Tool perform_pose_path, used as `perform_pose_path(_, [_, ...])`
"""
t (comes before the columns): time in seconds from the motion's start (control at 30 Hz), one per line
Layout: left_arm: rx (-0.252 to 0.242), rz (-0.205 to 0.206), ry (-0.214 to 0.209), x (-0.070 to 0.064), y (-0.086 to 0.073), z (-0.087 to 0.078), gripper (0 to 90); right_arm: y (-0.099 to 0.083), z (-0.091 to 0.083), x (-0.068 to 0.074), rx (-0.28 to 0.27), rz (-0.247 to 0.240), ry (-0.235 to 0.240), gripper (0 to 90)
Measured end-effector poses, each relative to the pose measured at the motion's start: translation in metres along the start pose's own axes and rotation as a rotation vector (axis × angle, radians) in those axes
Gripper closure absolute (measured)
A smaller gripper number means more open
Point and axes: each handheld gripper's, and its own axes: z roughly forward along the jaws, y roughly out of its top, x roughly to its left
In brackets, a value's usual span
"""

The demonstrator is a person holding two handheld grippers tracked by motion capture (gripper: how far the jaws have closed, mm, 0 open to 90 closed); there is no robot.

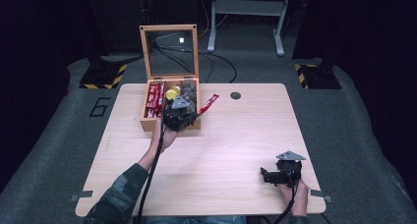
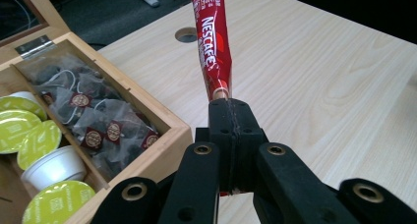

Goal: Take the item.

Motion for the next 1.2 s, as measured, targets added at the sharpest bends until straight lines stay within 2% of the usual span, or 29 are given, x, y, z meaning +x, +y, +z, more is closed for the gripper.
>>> perform_pose_path(0.23, [0.015, -0.002, -0.018, -0.007, -0.004, 0.01, 89.4, 0.0, 0.0, 0.0, 0.0, 0.0, 0.0, 0.0])
perform_pose_path(0.43, [0.025, 0.012, -0.035, -0.012, -0.005, 0.017, 89.4, 0.0, 0.0, 0.0, 0.0, 0.0, 0.0, 0.0])
perform_pose_path(1.1, [0.059, 0.015, -0.086, -0.031, -0.014, 0.047, 89.4, 0.0, 0.0, 0.0, 0.0, 0.0, 0.0, 0.1])
perform_pose_path(1.2, [0.057, 0.006, -0.09, -0.033, -0.016, 0.053, 89.4, 0.0, 0.0, 0.0, 0.0, 0.0, 0.0, 0.1])
